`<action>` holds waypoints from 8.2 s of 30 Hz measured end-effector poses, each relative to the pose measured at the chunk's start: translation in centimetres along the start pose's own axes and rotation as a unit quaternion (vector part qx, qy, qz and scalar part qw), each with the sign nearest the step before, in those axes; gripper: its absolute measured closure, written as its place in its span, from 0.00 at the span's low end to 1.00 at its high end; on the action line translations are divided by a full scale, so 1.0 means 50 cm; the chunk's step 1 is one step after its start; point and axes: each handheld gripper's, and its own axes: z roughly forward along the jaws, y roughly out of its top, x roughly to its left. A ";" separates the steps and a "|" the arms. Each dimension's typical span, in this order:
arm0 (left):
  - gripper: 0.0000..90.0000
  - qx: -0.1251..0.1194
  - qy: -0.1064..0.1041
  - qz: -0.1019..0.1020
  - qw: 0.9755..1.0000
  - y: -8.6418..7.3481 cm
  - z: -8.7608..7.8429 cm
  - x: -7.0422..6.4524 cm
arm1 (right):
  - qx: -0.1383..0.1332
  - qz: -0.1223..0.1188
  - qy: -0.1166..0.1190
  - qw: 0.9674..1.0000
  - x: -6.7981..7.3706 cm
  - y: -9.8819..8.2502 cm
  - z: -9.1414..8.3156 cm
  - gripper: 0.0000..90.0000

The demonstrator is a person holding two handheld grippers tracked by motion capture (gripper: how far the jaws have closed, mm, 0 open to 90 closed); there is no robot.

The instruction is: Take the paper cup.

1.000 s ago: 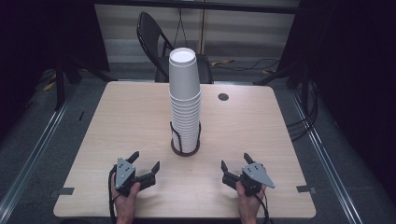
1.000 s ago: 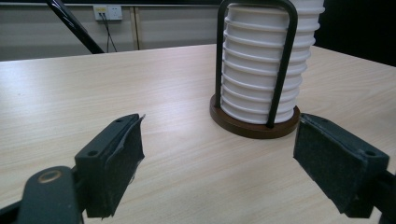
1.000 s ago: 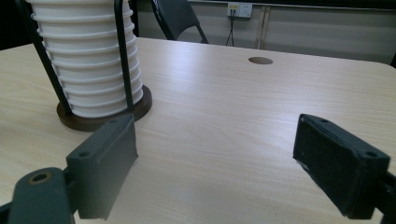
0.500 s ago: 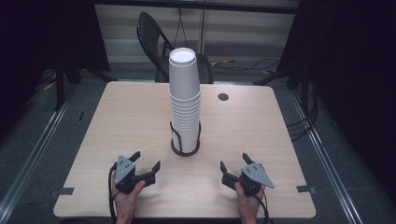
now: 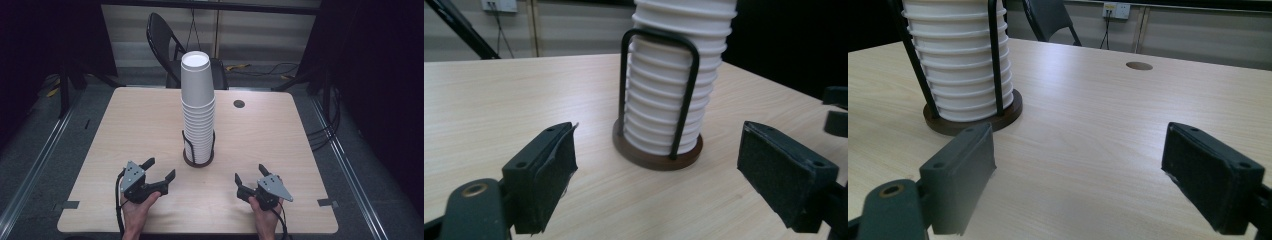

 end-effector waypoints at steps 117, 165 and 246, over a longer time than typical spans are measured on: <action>0.10 -0.041 -0.124 0.072 0.989 0.439 0.146 0.001 | 0.000 0.013 0.002 1.000 -0.005 0.000 0.001 0.15; 0.13 -0.008 -0.126 0.099 0.987 0.453 0.234 -0.038 | 0.005 0.014 0.004 1.000 -0.006 0.001 0.002 0.15; 0.14 -0.127 -0.098 0.055 0.986 0.542 0.061 0.036 | 0.003 0.016 0.003 1.000 -0.006 0.000 0.002 0.15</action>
